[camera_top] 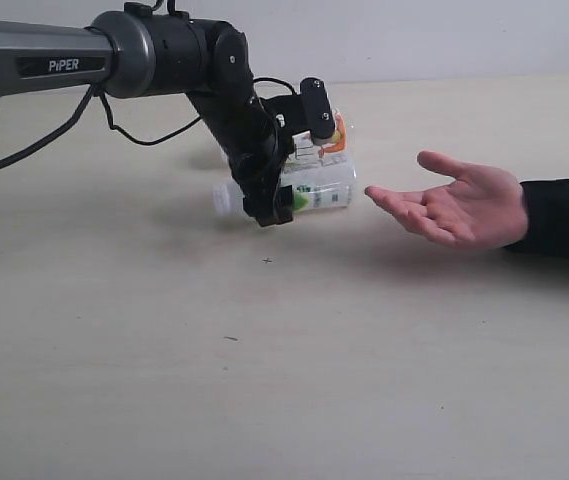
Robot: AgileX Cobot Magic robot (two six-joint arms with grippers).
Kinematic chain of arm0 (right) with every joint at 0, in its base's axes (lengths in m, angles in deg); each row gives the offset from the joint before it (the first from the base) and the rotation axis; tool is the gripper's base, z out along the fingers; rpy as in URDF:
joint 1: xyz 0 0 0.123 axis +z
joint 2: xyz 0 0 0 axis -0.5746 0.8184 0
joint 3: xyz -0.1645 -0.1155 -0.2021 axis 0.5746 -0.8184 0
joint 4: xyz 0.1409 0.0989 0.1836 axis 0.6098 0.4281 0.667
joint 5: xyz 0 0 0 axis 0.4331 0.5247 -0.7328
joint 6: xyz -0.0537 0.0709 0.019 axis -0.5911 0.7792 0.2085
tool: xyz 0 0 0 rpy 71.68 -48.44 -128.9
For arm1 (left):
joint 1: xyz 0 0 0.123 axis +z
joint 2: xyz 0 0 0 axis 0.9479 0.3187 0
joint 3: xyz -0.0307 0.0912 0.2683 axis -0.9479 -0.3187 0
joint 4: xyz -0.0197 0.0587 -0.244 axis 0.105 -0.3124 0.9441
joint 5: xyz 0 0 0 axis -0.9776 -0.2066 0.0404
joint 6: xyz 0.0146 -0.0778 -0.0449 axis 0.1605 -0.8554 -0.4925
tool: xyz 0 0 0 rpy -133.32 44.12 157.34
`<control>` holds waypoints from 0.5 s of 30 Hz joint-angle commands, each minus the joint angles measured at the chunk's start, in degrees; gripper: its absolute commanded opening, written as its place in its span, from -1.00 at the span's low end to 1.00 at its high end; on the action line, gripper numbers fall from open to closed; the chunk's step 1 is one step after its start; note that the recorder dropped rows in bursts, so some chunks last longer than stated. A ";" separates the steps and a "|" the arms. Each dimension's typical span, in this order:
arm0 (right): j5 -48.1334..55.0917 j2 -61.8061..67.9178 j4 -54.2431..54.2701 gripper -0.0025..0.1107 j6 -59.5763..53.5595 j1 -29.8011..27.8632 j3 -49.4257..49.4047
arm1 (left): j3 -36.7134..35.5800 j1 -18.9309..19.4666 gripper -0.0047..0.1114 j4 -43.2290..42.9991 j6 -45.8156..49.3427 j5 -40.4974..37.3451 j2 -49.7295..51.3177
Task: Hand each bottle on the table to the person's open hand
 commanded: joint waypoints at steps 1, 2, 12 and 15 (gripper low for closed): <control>-0.40 -0.19 -0.10 -0.96 -0.24 0.02 -0.21 | 0.25 -0.04 0.34 -0.41 0.27 -0.61 0.00; -0.40 -0.19 -0.10 -0.96 -0.24 0.02 -0.21 | 0.25 -0.04 0.34 -0.79 0.27 -0.61 0.00; -0.40 -0.19 -0.10 -0.96 -0.24 0.02 -0.21 | 0.25 -0.83 0.29 -2.25 0.27 -2.47 0.00; -0.40 -0.19 -0.10 -0.96 -0.24 0.02 -0.21 | 0.25 -0.92 0.08 -2.36 0.48 -3.26 0.00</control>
